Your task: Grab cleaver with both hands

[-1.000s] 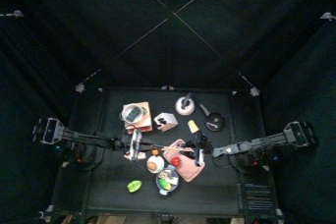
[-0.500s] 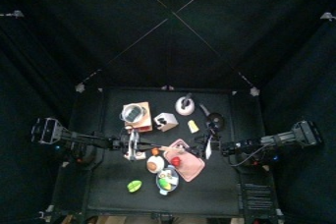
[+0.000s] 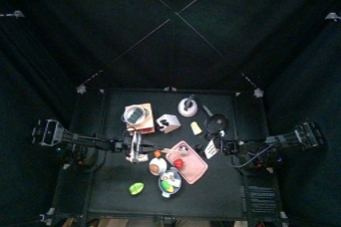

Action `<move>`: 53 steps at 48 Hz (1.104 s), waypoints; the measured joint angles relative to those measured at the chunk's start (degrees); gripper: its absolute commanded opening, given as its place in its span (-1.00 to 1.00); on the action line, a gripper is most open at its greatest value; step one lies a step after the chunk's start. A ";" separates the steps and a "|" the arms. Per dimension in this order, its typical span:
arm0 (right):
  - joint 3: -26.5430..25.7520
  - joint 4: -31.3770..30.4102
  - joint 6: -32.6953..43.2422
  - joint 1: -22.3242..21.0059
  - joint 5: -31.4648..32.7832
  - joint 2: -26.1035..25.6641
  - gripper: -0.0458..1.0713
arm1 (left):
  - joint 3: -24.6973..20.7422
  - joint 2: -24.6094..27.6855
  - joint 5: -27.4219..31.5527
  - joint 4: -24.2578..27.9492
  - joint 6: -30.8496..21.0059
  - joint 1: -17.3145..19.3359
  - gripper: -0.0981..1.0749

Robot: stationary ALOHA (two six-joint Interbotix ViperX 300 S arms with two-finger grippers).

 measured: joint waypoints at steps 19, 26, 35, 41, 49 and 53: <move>10.20 33.05 -42.01 -10.81 -19.95 -1.32 0.94 | -0.09 -0.09 -1.23 0.00 0.09 0.00 -0.10; 16.79 35.33 -49.92 -10.55 -33.31 -5.01 0.94 | -0.09 0.00 -3.96 -1.05 0.09 0.00 -0.10; 21.71 33.13 -50.89 -7.56 -44.03 -5.19 0.94 | -0.09 1.41 -7.56 -3.78 0.00 0.00 -0.10; 22.41 31.46 -50.80 -5.54 -47.55 -4.04 0.94 | -0.35 2.55 -9.14 -5.27 0.00 -0.18 -0.10; 22.50 29.09 -50.80 -2.90 -51.68 -1.49 0.94 | -1.32 3.69 -10.20 -6.24 0.00 -0.44 -0.10; 22.50 27.60 -50.80 -2.02 -53.09 -0.26 0.93 | -1.93 4.22 -10.20 -6.24 0.00 -0.53 -0.10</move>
